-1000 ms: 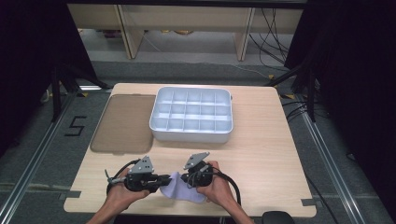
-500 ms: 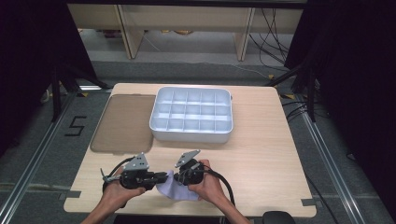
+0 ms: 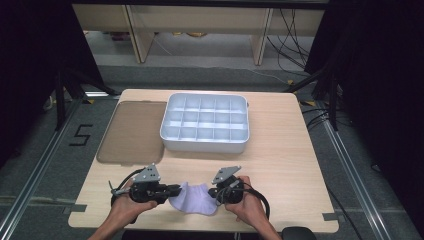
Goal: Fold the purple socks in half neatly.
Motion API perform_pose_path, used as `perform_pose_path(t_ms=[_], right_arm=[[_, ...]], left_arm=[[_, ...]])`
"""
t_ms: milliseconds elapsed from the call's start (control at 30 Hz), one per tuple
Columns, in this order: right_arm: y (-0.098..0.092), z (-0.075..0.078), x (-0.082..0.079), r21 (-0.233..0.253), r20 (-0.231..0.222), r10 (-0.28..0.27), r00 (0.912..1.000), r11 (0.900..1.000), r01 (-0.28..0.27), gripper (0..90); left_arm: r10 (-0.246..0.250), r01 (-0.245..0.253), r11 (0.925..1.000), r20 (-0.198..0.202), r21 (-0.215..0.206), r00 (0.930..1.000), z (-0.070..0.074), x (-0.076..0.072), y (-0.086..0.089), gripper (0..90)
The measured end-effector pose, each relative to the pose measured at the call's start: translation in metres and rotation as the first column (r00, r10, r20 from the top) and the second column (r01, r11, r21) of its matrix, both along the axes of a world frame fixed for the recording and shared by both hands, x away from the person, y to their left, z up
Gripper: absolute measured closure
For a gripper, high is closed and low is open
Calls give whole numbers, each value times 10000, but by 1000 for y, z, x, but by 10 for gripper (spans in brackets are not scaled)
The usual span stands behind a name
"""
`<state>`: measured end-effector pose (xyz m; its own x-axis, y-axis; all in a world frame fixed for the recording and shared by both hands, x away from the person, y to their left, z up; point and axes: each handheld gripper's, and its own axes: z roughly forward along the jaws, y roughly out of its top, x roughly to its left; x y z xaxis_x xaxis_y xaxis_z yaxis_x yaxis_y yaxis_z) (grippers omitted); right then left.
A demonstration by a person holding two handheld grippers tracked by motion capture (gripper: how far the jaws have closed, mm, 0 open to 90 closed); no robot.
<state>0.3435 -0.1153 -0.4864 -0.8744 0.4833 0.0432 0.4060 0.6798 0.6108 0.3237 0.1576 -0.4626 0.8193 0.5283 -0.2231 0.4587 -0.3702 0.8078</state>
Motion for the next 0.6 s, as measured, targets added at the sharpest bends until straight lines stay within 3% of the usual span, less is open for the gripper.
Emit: perform_pose_path(t_ms=[133,167,267,467,500,600], right_arm=[[1,-7,2,-195,-319,-138,9994,9997,131,875],[2,-7,2,-214,-288,-289,9992,9994,283,874],[0,-9,4,-45,-159,-40,9999,10000,39,875],[-1,-7,3,-140,-476,-217,9986,9997,211,875],[-1,-8,4,-58,-243,-38,9997,10000,37,875],[-2,-8,5,5,-282,-52,9996,10000,52,874]], left_arm=[[73,-73,10000,-61,9,10000,-1,3,-11,831],[2,-2,10000,-22,-13,10000,-1,4,-14,831],[-83,83,9999,8,59,10000,0,9,-21,831],[-158,163,9995,-169,271,9997,-7,18,-38,830],[-219,225,9992,-198,326,9996,-9,19,-41,830],[-270,283,9985,-271,479,9993,-14,21,-46,828]])
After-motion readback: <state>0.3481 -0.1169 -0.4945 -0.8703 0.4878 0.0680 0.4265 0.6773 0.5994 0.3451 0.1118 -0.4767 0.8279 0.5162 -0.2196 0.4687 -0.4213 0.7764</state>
